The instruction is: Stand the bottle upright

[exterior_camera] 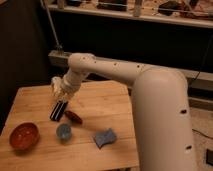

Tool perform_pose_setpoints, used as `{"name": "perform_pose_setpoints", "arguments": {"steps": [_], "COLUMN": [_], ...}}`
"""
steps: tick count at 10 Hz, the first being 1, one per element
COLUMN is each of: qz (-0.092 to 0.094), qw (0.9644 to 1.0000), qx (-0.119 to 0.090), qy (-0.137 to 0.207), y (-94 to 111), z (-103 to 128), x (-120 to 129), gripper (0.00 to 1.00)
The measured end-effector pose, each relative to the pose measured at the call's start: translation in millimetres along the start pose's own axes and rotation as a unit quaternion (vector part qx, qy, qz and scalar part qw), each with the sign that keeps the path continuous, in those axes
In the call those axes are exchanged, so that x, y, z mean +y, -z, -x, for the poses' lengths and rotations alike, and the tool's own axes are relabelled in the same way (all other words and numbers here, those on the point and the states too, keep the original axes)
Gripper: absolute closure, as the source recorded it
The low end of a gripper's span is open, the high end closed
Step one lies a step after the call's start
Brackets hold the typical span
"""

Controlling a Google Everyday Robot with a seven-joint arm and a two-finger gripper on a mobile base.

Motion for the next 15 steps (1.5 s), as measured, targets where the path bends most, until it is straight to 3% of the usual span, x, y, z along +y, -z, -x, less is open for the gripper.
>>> {"name": "perform_pose_setpoints", "arguments": {"steps": [2, 4, 7, 9, 15], "qz": [-0.009, -0.026, -0.048, -0.051, -0.053], "qw": [0.9965, 0.9876, 0.9686, 0.9669, 0.9663], "qx": [0.069, 0.127, 0.199, 0.206, 0.207], "qy": [-0.047, -0.088, -0.141, -0.142, -0.143], "y": [6, 16, 31, 46, 46], "z": [-6, -8, -5, -6, -6], "x": [2, 8, 14, 11, 11], "gripper": [1.0, 1.0, 1.0, 1.0, 1.0]}}
